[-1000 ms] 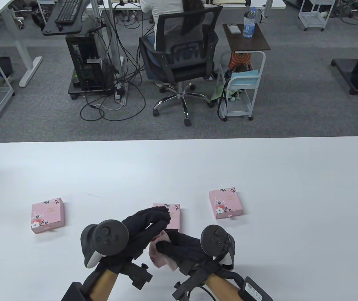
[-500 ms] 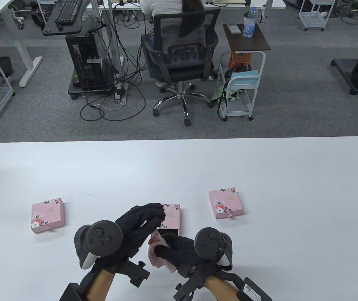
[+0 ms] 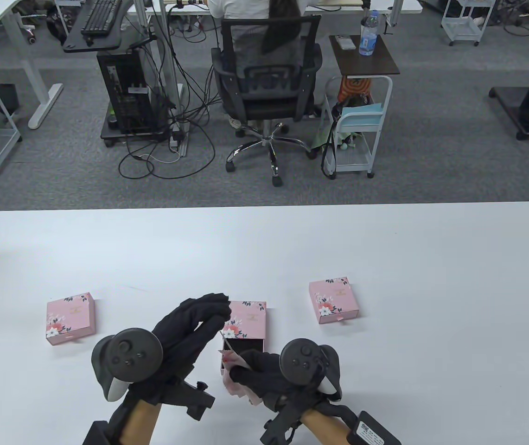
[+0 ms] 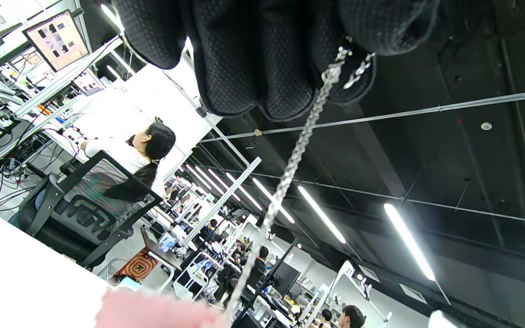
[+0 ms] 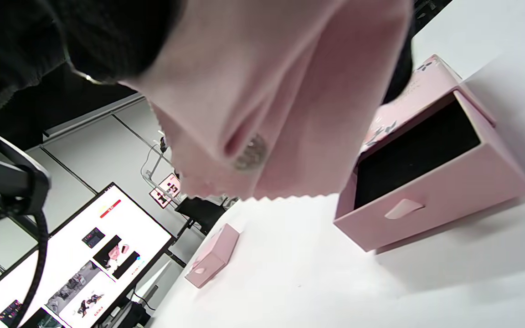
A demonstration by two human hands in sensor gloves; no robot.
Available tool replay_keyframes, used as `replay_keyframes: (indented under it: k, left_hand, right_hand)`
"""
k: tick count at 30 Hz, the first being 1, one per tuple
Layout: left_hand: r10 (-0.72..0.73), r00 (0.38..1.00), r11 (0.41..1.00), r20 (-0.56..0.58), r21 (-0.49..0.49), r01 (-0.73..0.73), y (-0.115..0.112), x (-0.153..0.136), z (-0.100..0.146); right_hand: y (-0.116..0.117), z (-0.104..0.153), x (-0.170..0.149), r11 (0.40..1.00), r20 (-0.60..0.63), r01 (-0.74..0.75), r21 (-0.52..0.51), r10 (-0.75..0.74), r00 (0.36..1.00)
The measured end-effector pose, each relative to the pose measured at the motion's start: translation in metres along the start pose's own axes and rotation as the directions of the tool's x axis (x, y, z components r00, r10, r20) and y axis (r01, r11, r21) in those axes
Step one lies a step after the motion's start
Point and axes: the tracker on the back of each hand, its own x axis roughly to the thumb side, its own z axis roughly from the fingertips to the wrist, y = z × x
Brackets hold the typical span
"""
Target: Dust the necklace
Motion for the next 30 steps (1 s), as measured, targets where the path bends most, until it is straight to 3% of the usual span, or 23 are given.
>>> replay_keyframes:
  k: [10, 22, 30]
  left_hand:
    - [0.022, 1.0, 0.998, 0.001, 0.064, -0.022, 0.015, -0.002, 0.003]
    - [0.019, 1.0, 0.996, 0.024, 0.089, -0.021, 0.017, 0.002, 0.006]
    - [0.056, 0.996, 0.995, 0.069, 0.078, -0.061, 0.017, 0.012, 0.01]
  right_hand:
    - [0.012, -0.002, -0.002, 0.994, -0.004, -0.063, 0.094, 0.063, 0.998]
    - [0.02, -0.002, -0.004, 0.981, -0.004, -0.139, 0.138, 0.141, 0.99]
    - [0.03, -0.003, -0.008, 0.945, 0.002, -0.242, 0.22, 0.248, 0.969]
